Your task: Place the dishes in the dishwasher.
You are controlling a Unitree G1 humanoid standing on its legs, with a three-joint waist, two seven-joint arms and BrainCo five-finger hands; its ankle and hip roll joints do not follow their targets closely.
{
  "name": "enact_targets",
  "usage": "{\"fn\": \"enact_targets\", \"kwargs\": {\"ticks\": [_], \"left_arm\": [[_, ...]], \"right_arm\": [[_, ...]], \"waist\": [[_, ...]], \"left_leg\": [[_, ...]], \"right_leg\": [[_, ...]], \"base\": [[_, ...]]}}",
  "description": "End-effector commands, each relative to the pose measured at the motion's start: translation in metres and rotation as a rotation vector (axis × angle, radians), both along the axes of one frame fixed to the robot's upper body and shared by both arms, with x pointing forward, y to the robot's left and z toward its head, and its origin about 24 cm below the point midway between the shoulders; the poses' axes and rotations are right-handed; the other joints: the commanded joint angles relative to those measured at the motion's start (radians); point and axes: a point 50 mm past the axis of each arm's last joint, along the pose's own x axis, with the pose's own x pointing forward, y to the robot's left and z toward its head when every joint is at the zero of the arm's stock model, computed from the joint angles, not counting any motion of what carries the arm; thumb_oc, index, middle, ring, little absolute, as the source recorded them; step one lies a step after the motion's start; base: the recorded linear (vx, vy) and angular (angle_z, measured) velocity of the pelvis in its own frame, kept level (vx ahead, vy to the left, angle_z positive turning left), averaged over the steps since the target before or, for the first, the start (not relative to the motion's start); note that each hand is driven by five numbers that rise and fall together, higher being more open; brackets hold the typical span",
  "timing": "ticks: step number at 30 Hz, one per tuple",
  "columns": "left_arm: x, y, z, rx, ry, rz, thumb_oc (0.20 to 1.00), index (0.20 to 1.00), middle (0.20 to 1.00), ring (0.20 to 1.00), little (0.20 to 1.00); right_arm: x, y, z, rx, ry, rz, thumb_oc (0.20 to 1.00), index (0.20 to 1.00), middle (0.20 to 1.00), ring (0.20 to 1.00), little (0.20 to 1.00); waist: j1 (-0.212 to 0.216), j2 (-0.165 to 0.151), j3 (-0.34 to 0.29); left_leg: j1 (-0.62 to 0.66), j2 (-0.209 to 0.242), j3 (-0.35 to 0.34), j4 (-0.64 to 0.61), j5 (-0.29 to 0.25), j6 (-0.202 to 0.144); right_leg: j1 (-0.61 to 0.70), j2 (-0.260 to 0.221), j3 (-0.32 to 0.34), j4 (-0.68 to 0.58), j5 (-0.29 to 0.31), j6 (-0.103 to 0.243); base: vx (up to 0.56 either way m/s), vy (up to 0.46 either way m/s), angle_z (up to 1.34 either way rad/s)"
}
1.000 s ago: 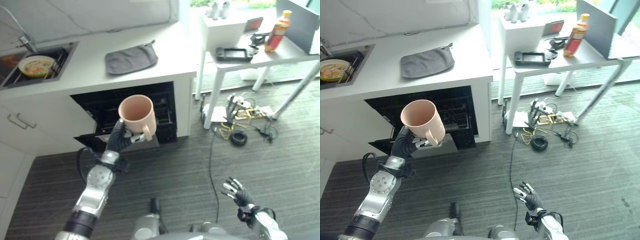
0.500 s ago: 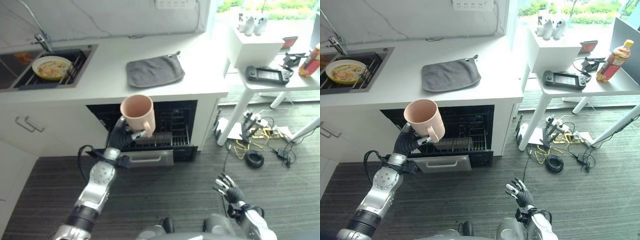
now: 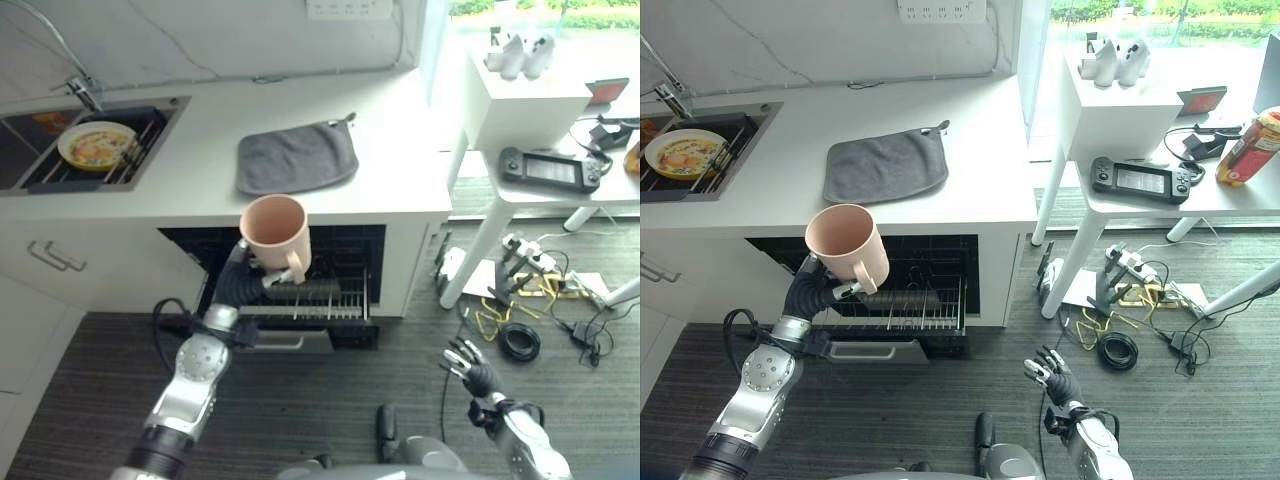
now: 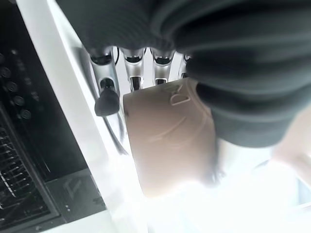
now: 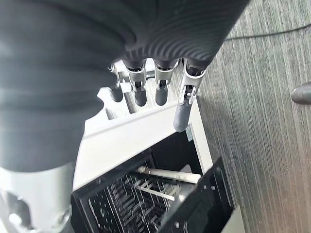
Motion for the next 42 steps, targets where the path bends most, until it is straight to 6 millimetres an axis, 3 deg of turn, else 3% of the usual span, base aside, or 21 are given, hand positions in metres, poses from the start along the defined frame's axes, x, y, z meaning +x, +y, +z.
{"fn": "enact_targets", "kwargs": {"ticks": [1,2,3,4,8,11,12,13,14,17,19,21,22,25,26,36,42], "left_arm": [[0.007,0.007,0.029,-0.022,-0.146,0.002,0.2,0.2,0.2,0.2,0.2],[0.008,0.006,0.029,-0.029,-0.15,-0.004,0.2,0.2,0.2,0.2,0.2],[0.008,0.004,0.031,-0.037,-0.16,-0.013,0.2,0.2,0.2,0.2,0.2],[0.008,0.004,0.032,-0.041,-0.165,-0.019,0.2,0.2,0.2,0.2,0.2],[0.005,0.007,0.031,-0.062,-0.167,-0.023,0.2,0.2,0.2,0.2,0.2],[0.005,0.007,0.031,-0.076,-0.175,-0.023,0.2,0.2,0.2,0.2,0.2],[0.006,0.006,0.032,-0.079,-0.178,-0.028,0.2,0.2,0.2,0.2,0.2],[0.007,0.005,0.032,-0.076,-0.175,-0.032,0.2,0.2,0.2,0.2,0.2],[0.009,0.002,0.033,-0.064,-0.175,-0.039,0.2,0.2,0.2,0.2,0.2],[0.012,0.002,0.035,-0.038,-0.17,-0.025,0.2,0.2,0.2,0.2,0.2],[0.012,0.005,0.034,-0.031,-0.16,-0.009,0.2,0.2,0.2,0.2,0.2],[0.01,0.008,0.033,-0.029,-0.155,0.007,0.2,0.2,0.2,0.2,0.2],[0.006,0.011,0.032,-0.026,-0.155,0.015,0.2,0.2,0.2,0.2,0.2],[0.003,0.01,0.033,-0.023,-0.168,0.028,0.2,0.2,0.2,0.2,0.2],[0.004,0.01,0.035,-0.019,-0.186,0.032,0.2,0.2,0.2,0.2,0.2],[0.0,0.009,0.031,-0.028,-0.171,0.002,0.2,0.2,0.2,0.2,0.2],[0.006,0.005,0.027,-0.111,-0.093,-0.059,0.2,0.2,0.2,0.2,0.2]], "right_arm": [[0.007,0.002,0.008,0.023,-0.07,-0.019,1.0,1.0,1.0,1.0,1.0],[0.007,0.0,0.01,0.011,-0.073,-0.022,1.0,1.0,1.0,1.0,1.0],[0.008,-0.005,0.011,0.002,-0.08,-0.039,1.0,1.0,1.0,1.0,1.0],[0.008,-0.008,0.012,0.001,-0.085,-0.051,1.0,1.0,1.0,1.0,1.0],[0.008,-0.019,0.015,-0.012,-0.1,-0.08,1.0,1.0,1.0,1.0,1.0],[0.008,-0.026,0.018,-0.023,-0.108,-0.104,1.0,1.0,1.0,1.0,1.0],[0.008,-0.03,0.019,-0.023,-0.114,-0.122,1.0,1.0,1.0,1.0,1.0],[0.008,-0.033,0.019,-0.022,-0.117,-0.138,1.0,1.0,1.0,1.0,1.0],[0.008,-0.034,0.019,-0.002,-0.12,-0.166,1.0,1.0,1.0,1.0,1.0],[0.007,-0.025,0.016,0.017,-0.12,-0.146,1.0,1.0,1.0,1.0,1.0],[0.009,-0.017,0.014,0.037,-0.114,-0.142,1.0,1.0,1.0,1.0,1.0],[0.012,-0.011,0.013,0.048,-0.116,-0.128,1.0,1.0,1.0,1.0,1.0],[0.015,-0.004,0.015,0.06,-0.123,-0.113,1.0,1.0,1.0,1.0,1.0],[0.018,0.004,0.019,0.06,-0.129,-0.093,1.0,1.0,1.0,1.0,1.0],[0.018,0.006,0.02,0.057,-0.133,-0.094,1.0,1.0,1.0,1.0,1.0],[0.014,-0.004,0.02,0.047,-0.147,-0.119,1.0,1.0,1.0,1.0,1.0],[0.02,-0.013,0.04,-0.01,-0.274,-0.125,1.0,1.0,1.0,1.0,1.0]], "waist": [[-0.021,-0.038,-0.017],[-0.022,-0.045,-0.009],[-0.018,-0.048,0.008],[-0.018,-0.042,0.015],[-0.013,-0.017,0.021],[-0.023,0.0,0.022],[-0.032,0.01,0.022],[-0.036,0.015,0.022],[-0.039,0.021,0.021],[-0.039,0.011,0.016],[-0.026,0.003,0.01],[-0.007,-0.003,0.004],[0.012,-0.008,0.003],[0.021,-0.016,0.006],[0.015,-0.024,0.013],[0.005,-0.034,-0.01],[-0.012,-0.04,-0.019]], "left_leg": [[-0.101,-0.087,0.076,0.132,-0.06,0.031],[-0.128,-0.087,0.086,0.218,-0.084,0.029],[-0.181,-0.066,0.08,0.312,-0.064,0.015],[-0.194,-0.042,0.073,0.307,-0.041,0.003],[-0.179,0.066,0.008,0.142,0.098,-0.07],[-0.164,0.133,0.003,0.073,0.131,-0.095],[-0.144,0.139,0.021,0.051,0.116,-0.099],[-0.131,0.136,0.031,0.04,0.106,-0.102],[-0.113,0.11,0.023,0.036,0.084,-0.096],[-0.097,0.049,0.035,0.035,0.039,-0.058],[-0.091,0.021,0.058,0.034,0.016,-0.033],[-0.089,0.011,0.088,0.032,0.006,-0.023],[-0.083,0.001,0.111,0.025,-0.006,-0.008],[-0.093,-0.014,0.12,0.027,-0.009,0.006],[-0.096,-0.018,0.118,0.02,-0.003,0.011],[-0.051,0.023,0.193,-0.051,0.038,-0.033],[-0.039,0.036,0.208,-0.048,0.04,-0.043]], "right_leg": [[0.025,-0.048,0.042,0.149,-0.174,0.099],[0.023,-0.061,0.037,0.166,-0.178,0.092],[0.021,-0.067,0.032,0.191,-0.184,0.078],[0.016,-0.066,0.03,0.207,-0.19,0.074],[0.037,-0.087,0.029,0.227,-0.231,0.079],[0.041,-0.132,0.028,0.237,-0.248,0.092],[0.037,-0.156,0.021,0.245,-0.248,0.106],[0.036,-0.173,0.016,0.246,-0.244,0.118],[0.029,-0.212,0.018,0.239,-0.211,0.153],[0.021,-0.27,0.024,0.19,-0.129,0.211],[0.017,-0.286,-0.001,0.174,-0.101,0.227],[0.017,-0.288,-0.049,0.171,-0.095,0.229],[0.009,-0.259,-0.078,0.19,-0.118,0.216],[-0.001,-0.227,-0.09,0.213,-0.149,0.191],[-0.014,-0.209,-0.066,0.217,-0.152,0.183],[0.067,-0.178,-0.1,0.07,-0.117,0.175],[0.083,-0.174,-0.096,0.047,-0.107,0.176]], "base": [[-0.05,-0.031,0.1],[-0.07,0.006,0.2],[-0.07,0.069,0.35],[-0.04,0.15,0.49],[0.07,0.34,0.14],[0.08,0.514,-0.03],[0.07,0.658,0.05],[0.08,0.739,-0.1],[0.08,0.668,-0.28],[0.04,0.444,-0.14],[0.01,0.217,-0.4],[-0.02,0.129,-0.46],[-0.04,0.117,-0.38],[-0.03,0.043,-0.63],[-0.03,-0.094,0.06],[0.06,-0.082,-0.01],[0.05,-0.051,0.02]]}}
